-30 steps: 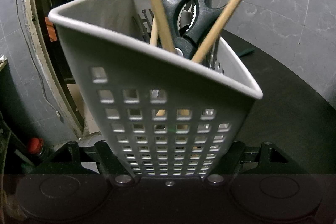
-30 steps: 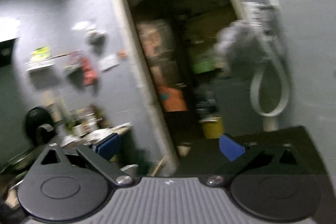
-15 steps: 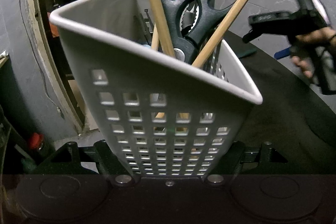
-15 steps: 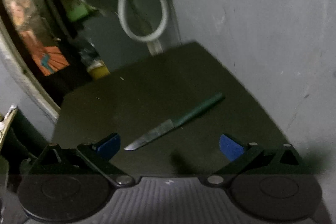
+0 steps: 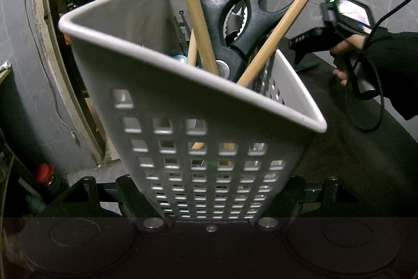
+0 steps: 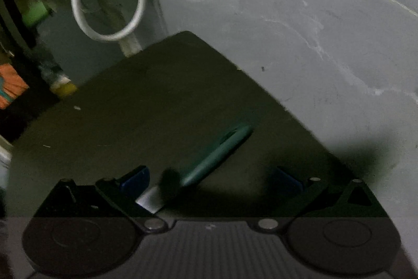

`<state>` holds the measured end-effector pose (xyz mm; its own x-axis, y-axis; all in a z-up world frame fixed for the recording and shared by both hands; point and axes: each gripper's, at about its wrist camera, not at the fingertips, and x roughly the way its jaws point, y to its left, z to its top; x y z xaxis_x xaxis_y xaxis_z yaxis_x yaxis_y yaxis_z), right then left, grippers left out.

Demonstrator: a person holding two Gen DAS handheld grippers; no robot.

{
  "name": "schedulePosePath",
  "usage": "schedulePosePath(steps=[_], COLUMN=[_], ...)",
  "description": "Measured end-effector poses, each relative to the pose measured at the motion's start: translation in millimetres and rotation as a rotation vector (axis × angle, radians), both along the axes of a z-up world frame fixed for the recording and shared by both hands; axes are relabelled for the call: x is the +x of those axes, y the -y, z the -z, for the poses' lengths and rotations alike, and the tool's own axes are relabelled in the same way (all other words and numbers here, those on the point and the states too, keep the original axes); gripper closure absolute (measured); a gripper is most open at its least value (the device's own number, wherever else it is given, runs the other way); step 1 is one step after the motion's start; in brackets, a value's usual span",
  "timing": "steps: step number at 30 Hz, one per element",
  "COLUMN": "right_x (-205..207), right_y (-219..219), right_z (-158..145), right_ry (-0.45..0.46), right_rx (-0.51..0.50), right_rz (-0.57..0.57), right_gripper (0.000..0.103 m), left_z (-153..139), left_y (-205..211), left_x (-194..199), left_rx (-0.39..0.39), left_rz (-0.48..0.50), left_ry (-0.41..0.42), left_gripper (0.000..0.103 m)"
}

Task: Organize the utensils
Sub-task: 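Move the right tool down to the green-handled knife on the table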

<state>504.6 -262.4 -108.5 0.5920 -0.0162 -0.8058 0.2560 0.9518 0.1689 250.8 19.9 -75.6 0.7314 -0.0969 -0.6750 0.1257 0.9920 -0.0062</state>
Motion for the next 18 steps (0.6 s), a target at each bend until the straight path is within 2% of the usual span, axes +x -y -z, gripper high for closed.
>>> schedulePosePath(steps=[2,4,6,14,15,18], right_x=[7,10,10,2,5,-1], right_y=[-11,-17,-17,-12,-9,-4], right_z=[3,5,5,-2,0,-1], right_ry=[-0.021,-0.015,-0.007,0.022,0.024,0.036], right_rx=[-0.124,-0.163,-0.148,-0.113,-0.11,-0.087], right_rz=[-0.004,-0.014,-0.012,-0.002,-0.001,-0.001], right_gripper=[0.003,0.007,0.013,0.052,0.053,0.066], left_z=[0,0,-1,-1,-2,-3], left_y=[0,0,1,1,1,0], left_x=[1,2,2,2,2,2], left_rx=[0.002,0.003,0.002,0.002,0.003,0.003], left_rz=[0.002,0.002,0.001,0.001,0.002,0.003], left_ry=[-0.003,-0.005,-0.004,0.0,0.004,0.007], left_gripper=[0.026,0.026,0.026,0.026,0.026,0.026])
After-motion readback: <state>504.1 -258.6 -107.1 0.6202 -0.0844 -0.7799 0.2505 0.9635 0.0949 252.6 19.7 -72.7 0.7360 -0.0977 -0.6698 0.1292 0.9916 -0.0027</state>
